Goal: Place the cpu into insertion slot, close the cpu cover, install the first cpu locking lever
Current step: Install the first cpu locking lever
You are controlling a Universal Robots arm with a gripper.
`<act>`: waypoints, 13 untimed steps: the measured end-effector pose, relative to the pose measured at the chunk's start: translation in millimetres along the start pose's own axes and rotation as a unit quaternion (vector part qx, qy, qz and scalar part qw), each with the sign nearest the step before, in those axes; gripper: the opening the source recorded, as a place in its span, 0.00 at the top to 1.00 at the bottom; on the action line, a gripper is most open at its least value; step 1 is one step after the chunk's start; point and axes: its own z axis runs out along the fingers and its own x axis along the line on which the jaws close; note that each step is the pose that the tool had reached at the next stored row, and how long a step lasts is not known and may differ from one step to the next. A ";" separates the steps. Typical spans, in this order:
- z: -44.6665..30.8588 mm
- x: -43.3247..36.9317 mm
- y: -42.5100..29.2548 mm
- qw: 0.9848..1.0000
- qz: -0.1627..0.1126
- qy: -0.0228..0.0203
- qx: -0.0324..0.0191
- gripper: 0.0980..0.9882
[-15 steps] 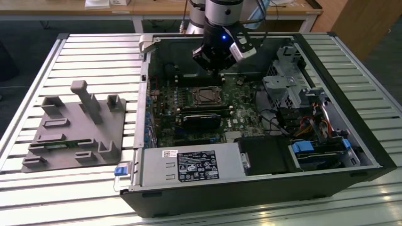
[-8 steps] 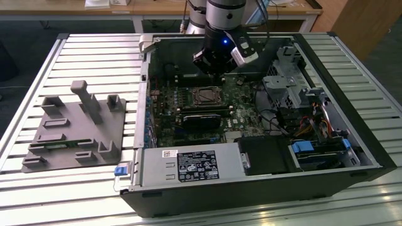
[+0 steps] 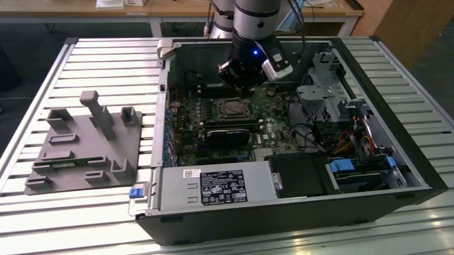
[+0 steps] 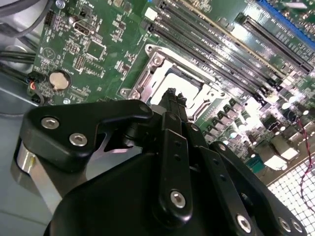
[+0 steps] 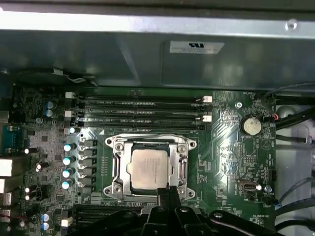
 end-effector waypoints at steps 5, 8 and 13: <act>2.3 0.0 -4.8 1.000 0.009 0.000 0.000 0.99; 3.3 0.1 -9.8 1.000 0.014 0.001 0.000 0.99; 4.2 0.2 -22.5 1.000 0.015 0.001 0.000 0.99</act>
